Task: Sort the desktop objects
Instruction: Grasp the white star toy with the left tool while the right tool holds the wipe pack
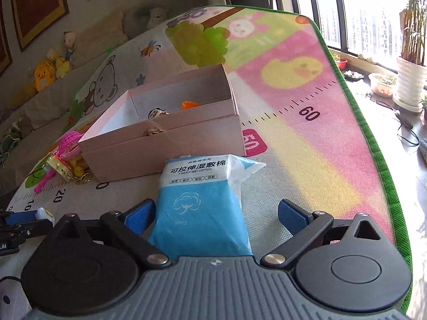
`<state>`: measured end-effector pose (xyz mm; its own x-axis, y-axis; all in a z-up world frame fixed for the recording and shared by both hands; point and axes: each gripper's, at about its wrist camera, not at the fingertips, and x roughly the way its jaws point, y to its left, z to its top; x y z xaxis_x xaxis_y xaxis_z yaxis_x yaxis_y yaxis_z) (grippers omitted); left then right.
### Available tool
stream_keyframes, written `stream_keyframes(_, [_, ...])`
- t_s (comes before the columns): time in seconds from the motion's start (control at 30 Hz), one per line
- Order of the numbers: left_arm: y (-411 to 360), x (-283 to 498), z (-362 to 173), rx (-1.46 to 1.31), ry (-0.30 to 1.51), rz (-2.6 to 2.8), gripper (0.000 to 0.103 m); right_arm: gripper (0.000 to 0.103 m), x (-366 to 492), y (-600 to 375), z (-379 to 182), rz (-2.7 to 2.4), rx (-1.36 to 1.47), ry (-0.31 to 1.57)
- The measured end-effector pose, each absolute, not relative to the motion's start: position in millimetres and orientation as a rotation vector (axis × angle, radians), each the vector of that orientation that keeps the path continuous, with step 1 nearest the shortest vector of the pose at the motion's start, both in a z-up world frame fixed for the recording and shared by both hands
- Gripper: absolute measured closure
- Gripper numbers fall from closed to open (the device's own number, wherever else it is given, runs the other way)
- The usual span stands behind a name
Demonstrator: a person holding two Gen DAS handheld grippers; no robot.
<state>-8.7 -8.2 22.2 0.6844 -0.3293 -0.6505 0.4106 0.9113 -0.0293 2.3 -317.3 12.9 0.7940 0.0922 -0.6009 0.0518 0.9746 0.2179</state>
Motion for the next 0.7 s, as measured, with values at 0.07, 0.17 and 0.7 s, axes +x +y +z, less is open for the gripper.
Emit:
stream_keyframes(0.07, [-14.0,-17.5,20.3,0.132,0.707,-0.427,0.046,0.004,2.6,-316.4,12.8,0.020,0.227,0.655])
stream_keyframes(0.17, [-16.2,-17.8,17.5,0.133,0.730,-0.424,0.046,0.004,2.1,-316.8,12.6,0.018,0.227,0.655])
stream_keyframes(0.7, [-16.4,8.2,14.0,0.129,0.749,-0.341,0.042,0.002,1.9,-316.6,12.1,0.007,0.229,0.654])
